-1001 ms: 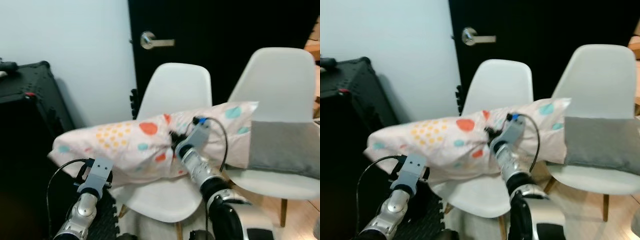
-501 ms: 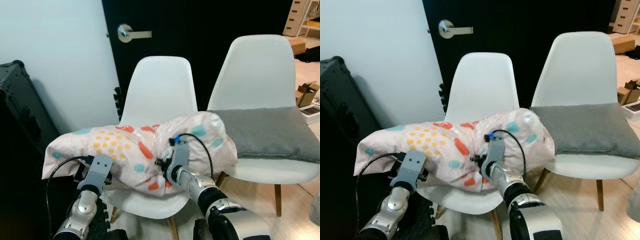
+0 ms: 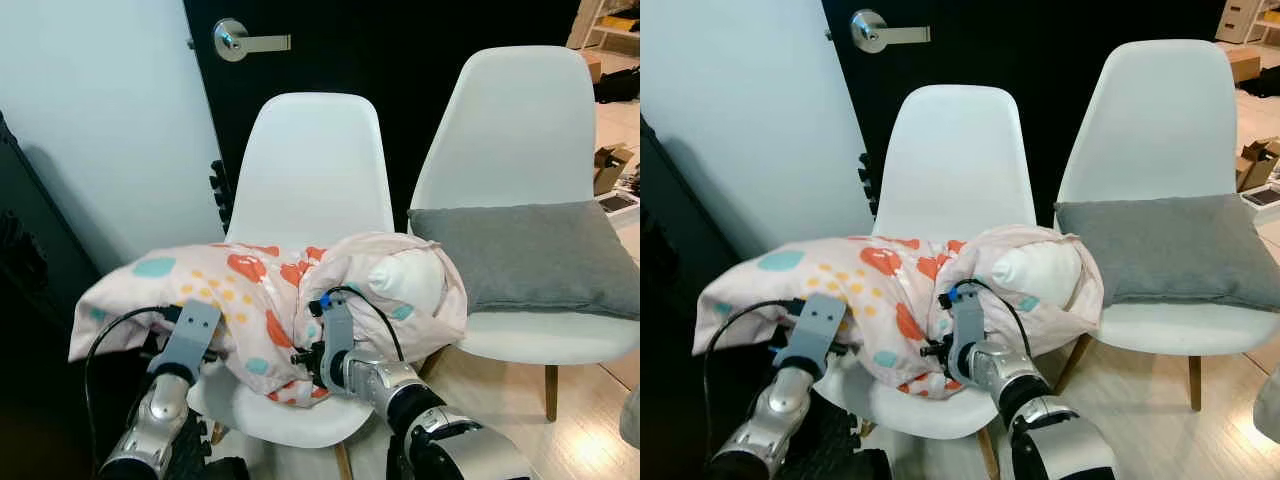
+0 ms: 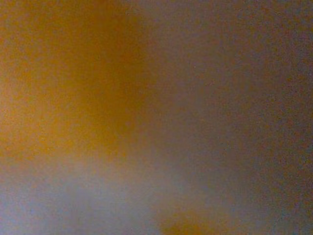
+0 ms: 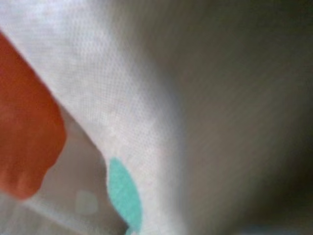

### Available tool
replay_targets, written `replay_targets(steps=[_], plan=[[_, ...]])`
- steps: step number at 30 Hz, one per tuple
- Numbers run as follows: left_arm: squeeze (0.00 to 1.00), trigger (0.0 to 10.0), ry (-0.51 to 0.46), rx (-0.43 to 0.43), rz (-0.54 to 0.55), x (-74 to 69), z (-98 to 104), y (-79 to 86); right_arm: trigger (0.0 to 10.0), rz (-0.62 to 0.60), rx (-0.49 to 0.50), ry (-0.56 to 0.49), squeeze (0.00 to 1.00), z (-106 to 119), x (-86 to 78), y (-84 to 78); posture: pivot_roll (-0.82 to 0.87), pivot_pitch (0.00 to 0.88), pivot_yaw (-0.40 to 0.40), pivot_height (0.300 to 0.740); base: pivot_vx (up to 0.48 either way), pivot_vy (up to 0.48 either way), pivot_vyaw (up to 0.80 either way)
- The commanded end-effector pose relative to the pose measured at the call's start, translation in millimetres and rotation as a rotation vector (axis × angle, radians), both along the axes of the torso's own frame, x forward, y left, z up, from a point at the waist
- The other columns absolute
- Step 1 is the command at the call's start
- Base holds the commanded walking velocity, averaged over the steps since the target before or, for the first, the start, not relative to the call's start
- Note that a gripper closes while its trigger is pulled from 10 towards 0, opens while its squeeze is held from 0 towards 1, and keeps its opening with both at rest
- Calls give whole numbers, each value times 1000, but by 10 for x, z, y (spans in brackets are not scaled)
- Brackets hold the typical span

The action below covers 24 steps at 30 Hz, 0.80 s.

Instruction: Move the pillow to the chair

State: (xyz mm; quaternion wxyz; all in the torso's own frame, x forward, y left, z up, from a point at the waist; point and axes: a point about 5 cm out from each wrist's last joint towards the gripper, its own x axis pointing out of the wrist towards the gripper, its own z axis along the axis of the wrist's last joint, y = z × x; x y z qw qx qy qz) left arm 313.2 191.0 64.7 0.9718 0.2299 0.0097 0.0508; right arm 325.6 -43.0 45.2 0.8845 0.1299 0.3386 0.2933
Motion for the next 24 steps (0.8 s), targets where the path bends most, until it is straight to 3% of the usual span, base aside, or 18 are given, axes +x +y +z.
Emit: replay_targets(steps=[1, 3, 4, 10, 11, 13, 16, 17, 18, 19, 24], plan=[[0, 10000, -72, 39, -33, 89, 186, -37, 10000, -4, 63, 40, 557, -47, -66, 78, 19, 49, 44, 555, 0, 0, 0], [0, 10000, -72, 39, -33, 89, 186, -37, 10000, -4, 63, 40, 557, -47, -66, 78, 19, 49, 44, 555, 0, 0, 0], [0, 10000, -88, 41, -34, 112, 237, -42, 10000, 8, 69, 20, 1000, -13, -47, 92, 22, 49, 43, 555, 0, 0, 0], [0, 10000, -87, 28, -30, 106, 235, -45, 10000, 22, 36, -18, 1000, 36, 5, 53, 25, 51, 44, 555, 0, 0, 0], [0, 10000, -75, 16, -26, 84, 202, -50, 10000, 8, 12, -33, 1000, 70, 54, -17, 25, 52, 45, 555, 0, 0, 0], [0, 10000, -59, -69, 1, 33, 155, -70, 10000, -115, -15, -70, 1000, 225, 249, -322, 24, 54, 48, 555, 0, 0, 0], [0, 10000, -58, -86, 6, 20, 153, -79, 10000, -162, -16, -86, 1000, 304, 323, -448, 24, 54, 44, 555, 0, 0, 0], [0, 10000, -61, -94, 7, 9, 160, -95, 10000, -216, -39, -110, 1000, 438, 430, -681, 23, 56, 42, 555, 0, 0, 0], [0, 10000, -58, -101, 11, 5, 155, -97, 10000, -235, -57, -120, 1000, 490, 465, -781, 23, 56, 42, 555, 0, 0, 0], [0, 10000, -58, -101, 11, 5, 155, -97, 10000, -235, -57, -120, 1000, 490, 465, -781, 23, 56, 42, 555, 0, 0, 0], [0, 10000, -47, -142, 49, -14, 126, -55, 10000, -363, -63, -147, 1000, 677, 572, -1105, 20, 57, 46, 555, 0, 0, 0]])
